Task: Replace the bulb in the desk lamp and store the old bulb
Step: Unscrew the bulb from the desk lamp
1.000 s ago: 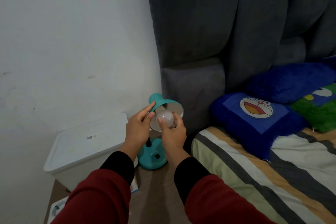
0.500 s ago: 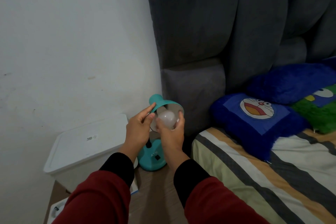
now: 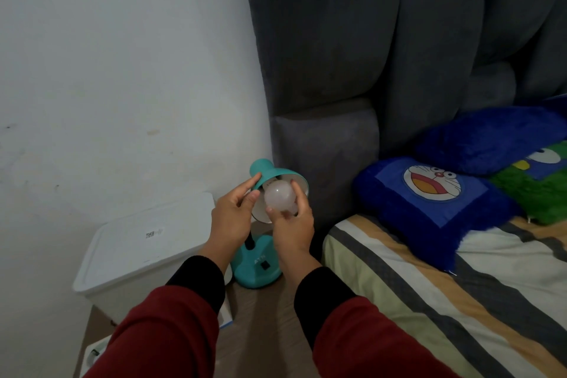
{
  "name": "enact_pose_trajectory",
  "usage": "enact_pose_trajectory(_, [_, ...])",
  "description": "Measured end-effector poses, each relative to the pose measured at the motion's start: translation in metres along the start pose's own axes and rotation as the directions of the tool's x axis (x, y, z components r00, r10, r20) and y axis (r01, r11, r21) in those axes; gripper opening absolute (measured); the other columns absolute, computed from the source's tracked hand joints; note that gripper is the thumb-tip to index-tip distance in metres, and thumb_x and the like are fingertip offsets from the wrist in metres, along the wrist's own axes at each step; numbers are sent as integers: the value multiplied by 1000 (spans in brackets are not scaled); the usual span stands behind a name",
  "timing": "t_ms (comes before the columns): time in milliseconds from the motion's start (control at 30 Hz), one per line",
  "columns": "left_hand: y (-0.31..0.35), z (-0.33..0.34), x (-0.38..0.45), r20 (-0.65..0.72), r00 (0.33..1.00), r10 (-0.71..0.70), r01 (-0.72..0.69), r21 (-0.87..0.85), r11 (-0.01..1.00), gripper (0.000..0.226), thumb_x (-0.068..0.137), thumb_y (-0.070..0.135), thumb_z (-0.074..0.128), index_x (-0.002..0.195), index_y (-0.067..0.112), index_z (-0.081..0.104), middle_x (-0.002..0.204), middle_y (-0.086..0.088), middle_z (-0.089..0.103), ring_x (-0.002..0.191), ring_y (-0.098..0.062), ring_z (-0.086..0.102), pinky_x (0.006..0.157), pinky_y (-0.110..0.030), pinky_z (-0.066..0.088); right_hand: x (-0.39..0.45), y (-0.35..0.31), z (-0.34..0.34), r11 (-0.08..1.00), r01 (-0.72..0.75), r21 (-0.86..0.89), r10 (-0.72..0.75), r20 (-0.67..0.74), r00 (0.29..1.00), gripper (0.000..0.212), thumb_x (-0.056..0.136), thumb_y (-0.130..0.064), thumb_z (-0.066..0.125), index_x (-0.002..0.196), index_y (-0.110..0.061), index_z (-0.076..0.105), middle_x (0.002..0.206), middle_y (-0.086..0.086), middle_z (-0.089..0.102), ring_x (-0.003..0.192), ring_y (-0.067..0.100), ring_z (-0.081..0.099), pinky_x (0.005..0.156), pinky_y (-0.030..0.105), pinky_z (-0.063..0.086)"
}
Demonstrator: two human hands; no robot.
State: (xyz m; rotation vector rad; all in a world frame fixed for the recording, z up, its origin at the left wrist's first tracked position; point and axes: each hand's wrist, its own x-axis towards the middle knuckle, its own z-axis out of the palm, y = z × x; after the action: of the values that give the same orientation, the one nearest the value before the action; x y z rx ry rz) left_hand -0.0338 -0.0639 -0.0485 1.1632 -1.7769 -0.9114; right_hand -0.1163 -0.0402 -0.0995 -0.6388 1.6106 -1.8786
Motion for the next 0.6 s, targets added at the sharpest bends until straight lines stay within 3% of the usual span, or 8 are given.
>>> enact_pose_trajectory(133, [2,2,-1,7,1000,11,-11,-8,1000,35,96,20,50,129,29,55,136,2,56,117,-4,48,102,-21,37,-3,-9,1,992,-38,121,36,21,999,77,75,-13,74,140,-34,38,133,-4,49,121,16,51,105,39,45])
enact_pose_trajectory(200, [1,1,-1,11,1000,8,-8,-13,1000,35,96,20,50,129,30,55,136,1,56,120,-7,50,106,-27,39,-3,-11,1,980,-86,179,84,17,996,79,73,-21,78,140,-30,38,131,-8,48,119,14,52,103,38,47])
enact_pose_trajectory(300, [1,0,0,5,1000,-1,1,-16,1000,35,96,20,50,129,31,55,135,2,56,123,-13,51,109,-32,40,-1,-9,1,993,-66,94,67,-4,998,67,75,-12,74,134,-32,47,132,-1,49,121,18,52,103,40,47])
enact_pose_trajectory(367, [1,0,0,9,1000,3,-3,-16,1000,35,95,20,50,129,30,55,135,2,57,123,-11,51,108,-29,39,-4,-8,2,993,-54,108,53,14,999,72,75,-7,72,136,-34,43,133,-1,45,121,17,50,103,39,47])
enact_pose_trajectory(433, [1,0,0,17,1000,0,0,-27,1000,35,95,20,50,129,31,55,134,3,57,123,-11,51,107,-28,40,-7,-9,1,988,-65,139,62,25,998,79,75,-17,76,140,-35,35,132,-6,44,122,14,48,104,36,46])
enact_pose_trajectory(500, [1,0,0,21,1000,-2,3,-35,999,35,96,20,50,128,31,55,134,3,57,121,-9,51,108,-29,40,-7,-9,0,989,-77,126,75,21,997,74,76,-20,76,139,-32,39,134,-3,49,123,16,50,104,36,46])
enact_pose_trajectory(600, [0,-1,0,20,1000,-1,1,-38,999,35,95,20,50,128,31,55,135,2,56,123,-9,50,109,-30,39,-5,-10,-3,992,-60,108,58,26,998,69,78,-4,68,136,-31,43,135,-3,50,123,17,51,103,34,46])
